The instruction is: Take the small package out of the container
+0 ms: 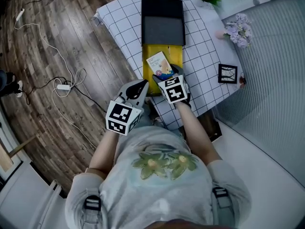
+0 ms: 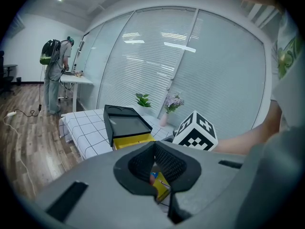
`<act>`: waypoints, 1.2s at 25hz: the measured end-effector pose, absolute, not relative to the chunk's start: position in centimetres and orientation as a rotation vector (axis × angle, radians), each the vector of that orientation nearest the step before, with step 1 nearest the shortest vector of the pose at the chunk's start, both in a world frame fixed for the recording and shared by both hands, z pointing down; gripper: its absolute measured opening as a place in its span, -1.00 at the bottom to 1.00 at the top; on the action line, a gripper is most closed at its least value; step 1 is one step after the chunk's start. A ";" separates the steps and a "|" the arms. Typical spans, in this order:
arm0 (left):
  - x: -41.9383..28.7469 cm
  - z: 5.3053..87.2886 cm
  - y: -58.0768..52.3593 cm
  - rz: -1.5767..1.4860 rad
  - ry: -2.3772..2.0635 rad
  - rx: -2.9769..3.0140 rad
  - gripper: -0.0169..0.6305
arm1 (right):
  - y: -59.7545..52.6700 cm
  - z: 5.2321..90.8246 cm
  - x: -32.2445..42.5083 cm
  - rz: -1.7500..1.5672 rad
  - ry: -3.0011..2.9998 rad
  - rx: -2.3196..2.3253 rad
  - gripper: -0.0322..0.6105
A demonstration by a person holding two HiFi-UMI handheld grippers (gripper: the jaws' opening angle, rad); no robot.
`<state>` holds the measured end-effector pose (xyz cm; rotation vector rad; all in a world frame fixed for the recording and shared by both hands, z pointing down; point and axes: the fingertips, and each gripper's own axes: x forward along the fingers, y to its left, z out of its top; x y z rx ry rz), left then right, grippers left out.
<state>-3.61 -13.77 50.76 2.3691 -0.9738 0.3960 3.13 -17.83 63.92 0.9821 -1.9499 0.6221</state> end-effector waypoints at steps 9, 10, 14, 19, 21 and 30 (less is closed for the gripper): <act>-3.5 51.0 -13.6 0.398 -0.987 2.355 -0.92 | -18.2 65.8 3.4 0.647 -1.903 0.978 0.19; -3.6 51.1 -13.6 0.400 -0.990 2.355 -0.93 | -18.3 66.0 3.4 0.649 -1.897 0.977 0.19; -3.7 51.2 -13.5 0.404 -1.000 2.351 -0.93 | -18.4 66.6 3.3 0.645 -1.879 0.971 0.19; -3.8 51.4 -13.3 0.415 -1.004 2.349 -0.93 | -18.2 67.4 3.8 0.624 -1.845 0.975 0.19; -3.9 51.4 -13.2 0.415 -1.005 2.348 -0.93 | -18.0 67.7 4.0 0.630 -1.837 0.976 0.19; -4.1 51.3 -13.1 0.416 -1.008 2.351 -0.93 | -18.1 68.2 4.1 0.659 -1.834 0.977 0.19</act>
